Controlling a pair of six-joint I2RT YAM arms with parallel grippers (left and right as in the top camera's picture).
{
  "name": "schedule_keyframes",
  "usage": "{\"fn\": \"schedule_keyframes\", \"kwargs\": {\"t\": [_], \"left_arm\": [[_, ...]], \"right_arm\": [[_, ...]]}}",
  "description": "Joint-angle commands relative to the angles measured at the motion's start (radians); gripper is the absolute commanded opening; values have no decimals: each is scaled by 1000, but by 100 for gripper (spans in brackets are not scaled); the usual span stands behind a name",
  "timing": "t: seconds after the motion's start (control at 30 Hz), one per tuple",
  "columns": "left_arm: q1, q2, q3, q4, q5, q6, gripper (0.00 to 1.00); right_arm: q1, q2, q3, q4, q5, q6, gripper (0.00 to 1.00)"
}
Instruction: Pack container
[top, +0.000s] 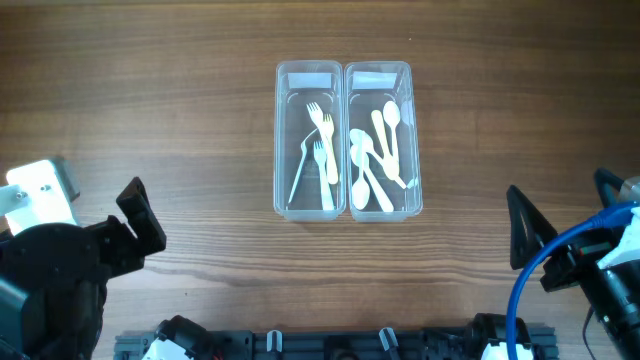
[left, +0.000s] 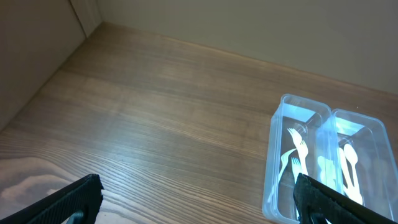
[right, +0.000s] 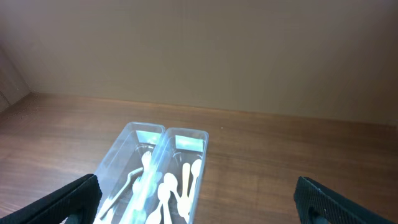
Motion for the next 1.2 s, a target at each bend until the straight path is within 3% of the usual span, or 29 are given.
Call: {"fn": "schedule_keyframes", "kwargs": {"t": [0.0, 0.3, 0.57, 0.87, 1.17], "left_arm": [[3, -5, -2, -1, -17, -10, 100], [3, -5, -2, -1, -17, -10, 100], [3, -5, -2, -1, -17, -10, 100], [3, -5, -2, -1, -17, -10, 100], [3, -5, -2, -1, -17, -10, 100]], "right_arm": [[-4, -5, -62, 19, -16, -20, 100], [-4, -230, -603, 370, -20, -8, 100], [-4, -507, -1072, 562, -20, 66, 100], [-4, -673, -1281, 590, -19, 97, 100], [-4, -674, -1360, 640, -19, 96, 100]]}}
